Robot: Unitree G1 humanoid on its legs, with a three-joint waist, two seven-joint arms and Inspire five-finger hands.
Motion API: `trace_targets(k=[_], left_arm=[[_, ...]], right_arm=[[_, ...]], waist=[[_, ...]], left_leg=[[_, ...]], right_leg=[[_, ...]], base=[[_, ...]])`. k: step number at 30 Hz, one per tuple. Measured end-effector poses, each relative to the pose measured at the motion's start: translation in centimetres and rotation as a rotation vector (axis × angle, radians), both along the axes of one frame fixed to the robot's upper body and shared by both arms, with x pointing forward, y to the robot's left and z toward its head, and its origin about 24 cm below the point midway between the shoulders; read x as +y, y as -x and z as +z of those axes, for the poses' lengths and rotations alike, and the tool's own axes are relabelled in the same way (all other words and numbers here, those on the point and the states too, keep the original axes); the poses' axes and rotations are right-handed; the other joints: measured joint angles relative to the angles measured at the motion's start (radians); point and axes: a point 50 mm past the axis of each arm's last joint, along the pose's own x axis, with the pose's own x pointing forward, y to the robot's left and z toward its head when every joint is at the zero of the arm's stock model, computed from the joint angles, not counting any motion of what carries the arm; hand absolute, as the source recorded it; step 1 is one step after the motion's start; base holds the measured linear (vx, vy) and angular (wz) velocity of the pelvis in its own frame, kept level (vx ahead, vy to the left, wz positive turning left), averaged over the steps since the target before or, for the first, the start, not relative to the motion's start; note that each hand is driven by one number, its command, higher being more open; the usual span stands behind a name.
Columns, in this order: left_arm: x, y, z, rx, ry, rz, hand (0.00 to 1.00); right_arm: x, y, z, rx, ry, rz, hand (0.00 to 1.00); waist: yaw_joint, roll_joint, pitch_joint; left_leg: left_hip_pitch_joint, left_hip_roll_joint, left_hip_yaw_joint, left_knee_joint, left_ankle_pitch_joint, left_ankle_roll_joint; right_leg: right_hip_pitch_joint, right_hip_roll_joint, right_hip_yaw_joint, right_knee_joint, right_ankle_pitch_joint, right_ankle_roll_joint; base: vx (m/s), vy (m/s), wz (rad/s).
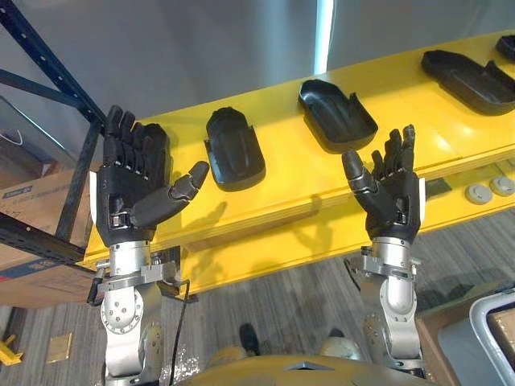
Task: Walk over and take three plastic housings, then place them on the shelf
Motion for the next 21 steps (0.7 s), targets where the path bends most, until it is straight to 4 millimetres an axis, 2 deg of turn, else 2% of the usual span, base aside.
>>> trace_targets(k=[6,7,13,16,21], left_arm=[[0.1,-0.1,-0.7,0.074,0.021,-0.008,1.00],[0.0,-0.1,-0.9,0.082,0.024,-0.012,1.00],[-0.4,0.1,-1.8,0.130,0.085,-0.040,1.00],[-1.0,0.2,-2.0,0.141,0.101,-0.058,1.00],[-2.0,0.5,-2.8,0.185,0.114,-0.097,1.00]], right_arm=[[0.0,-0.2,-0.7,0.057,0.100,0.011,1.00],[0.0,-0.3,-0.9,0.067,0.104,0.018,0.00],[0.0,-0.8,-1.1,0.079,0.062,0.182,0.00],[1.2,-1.0,-1.2,0.088,0.082,0.278,0.00],[3.5,-1.6,-2.7,0.152,0.086,0.406,0.00]], waist=[[0.005,-0.029,-0.019],[0.006,-0.034,-0.022],[0.024,-0.055,-0.034],[0.025,-0.067,-0.032],[0.035,-0.092,-0.034]], left_leg=[[-0.001,0.001,-0.005,0.000,0.000,0.000],[-0.001,0.002,-0.008,0.000,0.000,0.001],[-0.003,0.003,-0.016,-0.001,0.002,0.003],[-0.003,0.002,-0.027,-0.001,0.001,0.001],[-0.008,0.002,-0.039,-0.001,0.003,-0.001]], right_leg=[[0.018,0.005,-0.010,-0.034,0.019,-0.001],[0.021,0.005,-0.013,-0.035,0.019,-0.001],[0.031,0.008,-0.022,-0.048,0.028,-0.004],[0.038,0.008,-0.035,-0.049,0.028,-0.005],[0.042,0.009,-0.049,-0.050,0.027,-0.006]], base=[[0.00,0.002,0.01],[0.00,0.007,0.08],[0.00,0.004,0.03],[-0.01,0.011,0.12],[-0.01,0.010,0.07]])
